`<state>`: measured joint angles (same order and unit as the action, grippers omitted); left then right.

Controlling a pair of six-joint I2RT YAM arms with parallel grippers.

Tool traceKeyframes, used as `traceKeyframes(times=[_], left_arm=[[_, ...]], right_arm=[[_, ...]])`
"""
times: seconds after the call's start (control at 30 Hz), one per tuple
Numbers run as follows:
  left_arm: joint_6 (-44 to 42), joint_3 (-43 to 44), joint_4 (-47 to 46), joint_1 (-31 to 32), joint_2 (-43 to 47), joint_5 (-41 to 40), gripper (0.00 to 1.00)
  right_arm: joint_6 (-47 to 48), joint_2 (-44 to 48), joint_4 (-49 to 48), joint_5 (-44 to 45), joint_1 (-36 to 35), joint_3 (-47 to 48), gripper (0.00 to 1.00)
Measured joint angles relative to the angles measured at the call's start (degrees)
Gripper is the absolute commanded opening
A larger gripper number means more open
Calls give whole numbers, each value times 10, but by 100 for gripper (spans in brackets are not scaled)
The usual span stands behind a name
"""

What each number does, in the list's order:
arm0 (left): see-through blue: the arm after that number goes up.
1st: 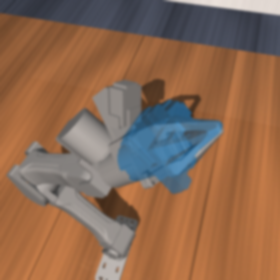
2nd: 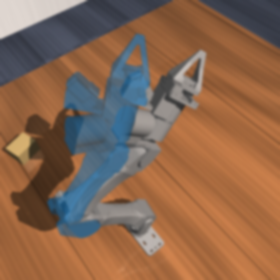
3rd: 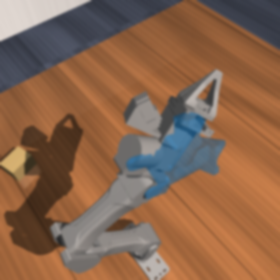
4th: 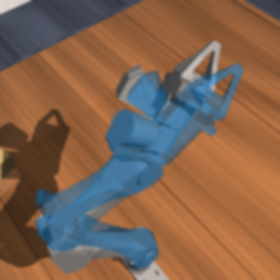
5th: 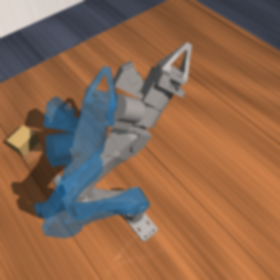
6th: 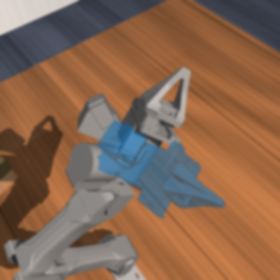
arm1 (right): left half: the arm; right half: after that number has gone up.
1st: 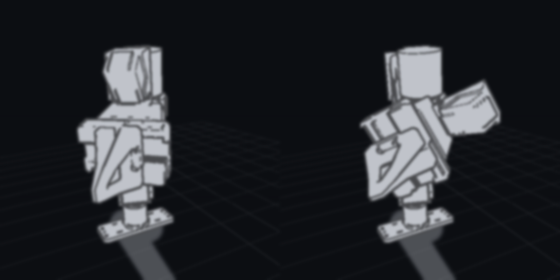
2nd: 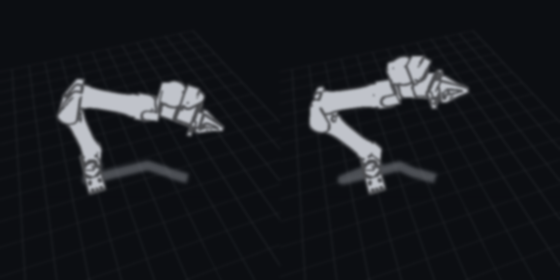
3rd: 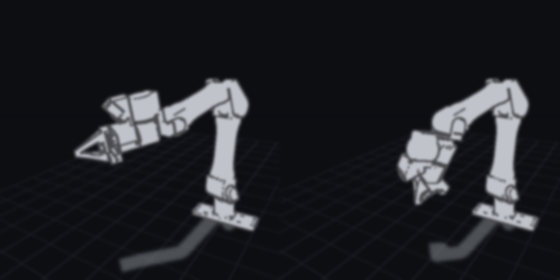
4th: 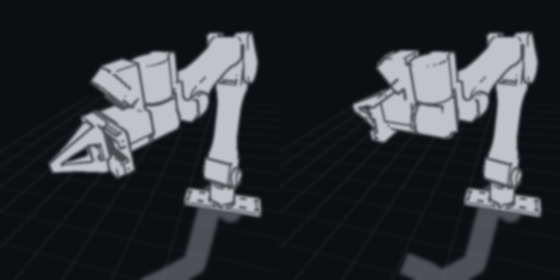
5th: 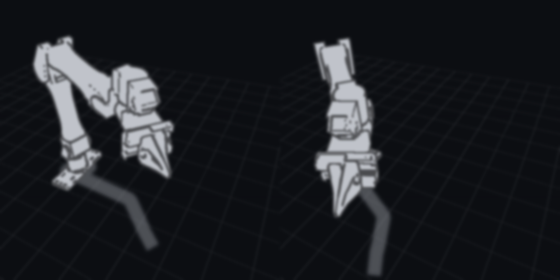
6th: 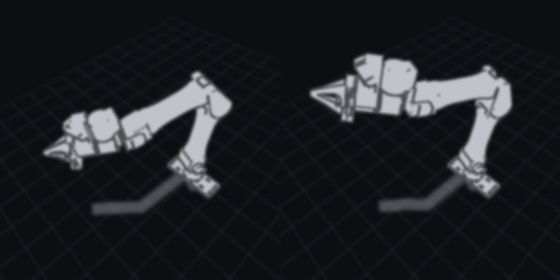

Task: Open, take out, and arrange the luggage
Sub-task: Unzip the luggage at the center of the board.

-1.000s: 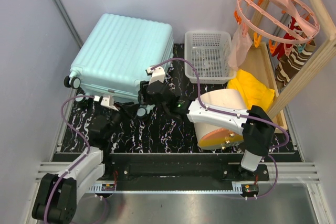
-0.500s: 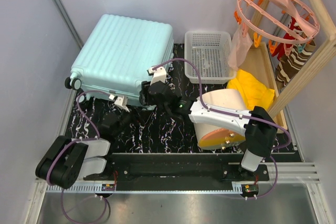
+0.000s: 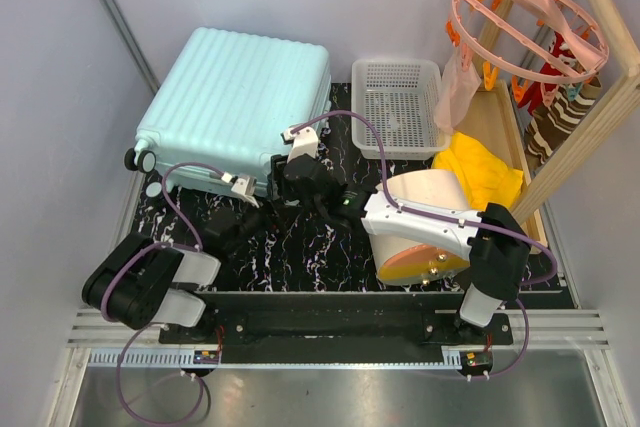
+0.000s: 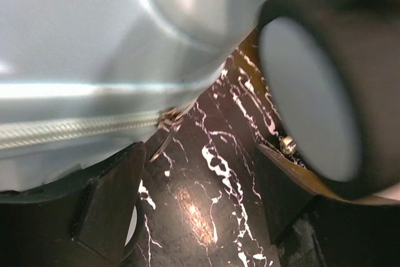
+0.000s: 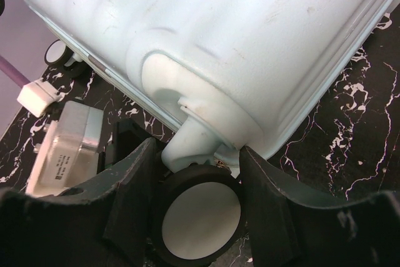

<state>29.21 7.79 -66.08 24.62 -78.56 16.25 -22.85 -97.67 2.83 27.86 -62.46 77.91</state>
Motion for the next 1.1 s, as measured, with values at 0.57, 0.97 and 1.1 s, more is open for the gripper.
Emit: traceKeyframes(times=[0.57,0.97,1.1], left_arm=[[2,16,-38,23,-34,-30,49],[2,31,9,26,-32,-68,0],[6,33,34,28,-15,-75,0]], right_arm=[[6,0,0,0,7,0,0],[6,1,1,-1,11,0,0],[10,1,2,2,7,-1,0]])
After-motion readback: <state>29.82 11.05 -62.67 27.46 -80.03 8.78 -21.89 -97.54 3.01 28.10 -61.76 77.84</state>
